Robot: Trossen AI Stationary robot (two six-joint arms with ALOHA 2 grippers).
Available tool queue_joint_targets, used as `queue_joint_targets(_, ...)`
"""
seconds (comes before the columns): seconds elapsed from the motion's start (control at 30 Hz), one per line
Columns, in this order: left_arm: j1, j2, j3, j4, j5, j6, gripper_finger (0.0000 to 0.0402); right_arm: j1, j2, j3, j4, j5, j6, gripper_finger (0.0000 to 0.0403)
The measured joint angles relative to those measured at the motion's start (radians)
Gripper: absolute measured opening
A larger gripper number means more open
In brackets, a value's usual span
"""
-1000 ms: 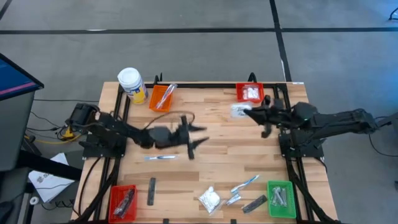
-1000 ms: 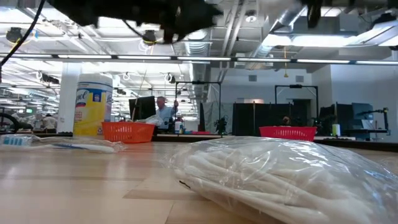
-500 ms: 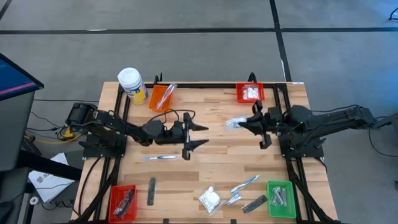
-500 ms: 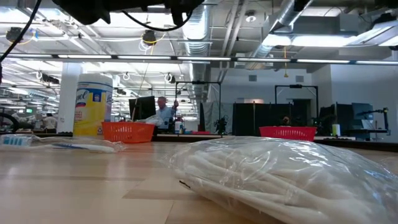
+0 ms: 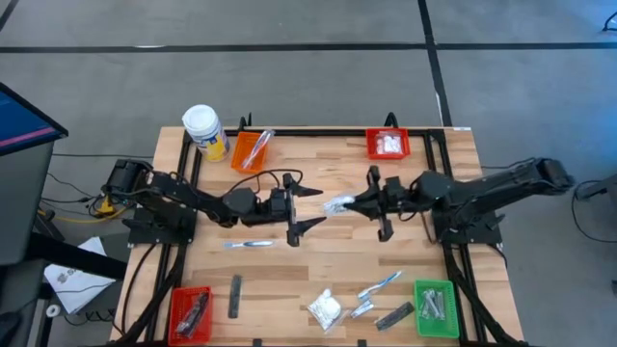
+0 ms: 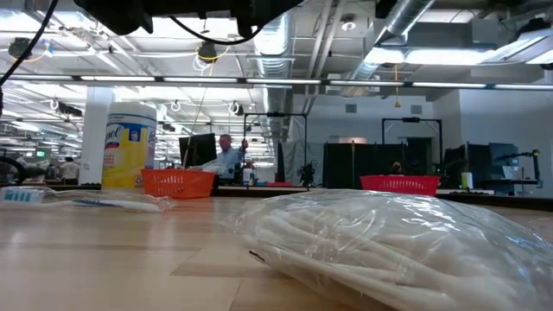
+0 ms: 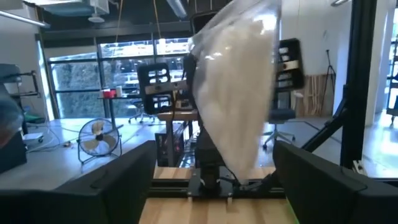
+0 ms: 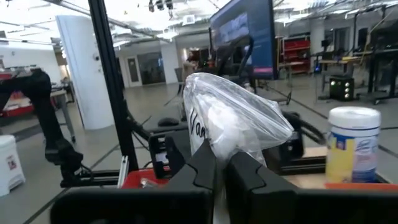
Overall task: Pick & Place Travel size toiletries
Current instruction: Put the top cotton pack into the top red bin
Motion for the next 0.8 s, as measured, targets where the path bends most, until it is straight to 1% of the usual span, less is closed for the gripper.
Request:
queue_joint_targets(0.1, 0.000, 0.000, 0.000, 0.000, -0.009, 0.000, 0.0325, 0.013, 0.060, 0.030, 0.005, 0.000, -0.001, 0.0007)
queue_joint_targets(0.2, 0.000, 0.000, 0.000, -0.001, -0.002, 0.000, 0.0324, 0.014, 0.092, 0.053, 0.006, 0.000, -0.016, 0.0007)
queue_joint_targets(0.3, 0.000, 0.000, 0.000, -0.001, -0.001, -0.007, 0.0312, 0.010, 0.108, 0.059, 0.002, 0.001, -0.016, 0.0008)
queue_joint_targets(0.37, 0.000, 0.000, 0.000, -0.001, -0.001, -0.010, 0.0293, 0.002, 0.107, 0.059, 0.001, 0.001, -0.017, 0.0008)
queue_joint_targets(0.43, 0.000, 0.000, 0.000, -0.001, -0.001, -0.018, 0.0263, -0.004, 0.106, 0.059, 0.001, 0.001, -0.023, 0.0008)
queue_joint_targets(0.5, 0.000, 0.000, 0.000, -0.001, 0.001, -0.040, 0.0219, -0.009, 0.105, 0.059, -0.009, 0.001, -0.033, 0.0009)
queue_joint_targets(0.57, 0.000, 0.000, 0.000, -0.001, 0.010, -0.059, 0.0161, -0.009, 0.104, 0.059, -0.010, 0.003, -0.048, 0.0012)
queue_joint_targets(0.67, 0.000, 0.000, 0.000, -0.004, 0.059, -0.078, 0.0055, -0.008, 0.104, 0.059, -0.020, 0.001, -0.067, 0.0024)
queue_joint_targets(0.7, 0.000, 0.000, 0.000, -0.006, 0.074, -0.081, 0.0031, -0.008, 0.104, 0.059, -0.024, 0.001, -0.068, 0.0030)
queue_joint_targets(0.73, 0.000, 0.000, 0.000, -0.007, 0.083, -0.083, 0.0022, -0.008, 0.104, 0.059, -0.026, 0.000, -0.068, 0.0038)
queue_joint_targets(0.8, 0.000, 0.000, 0.000, -0.007, 0.089, -0.091, 0.0021, -0.008, 0.090, 0.059, -0.047, 0.000, -0.069, 0.0057)
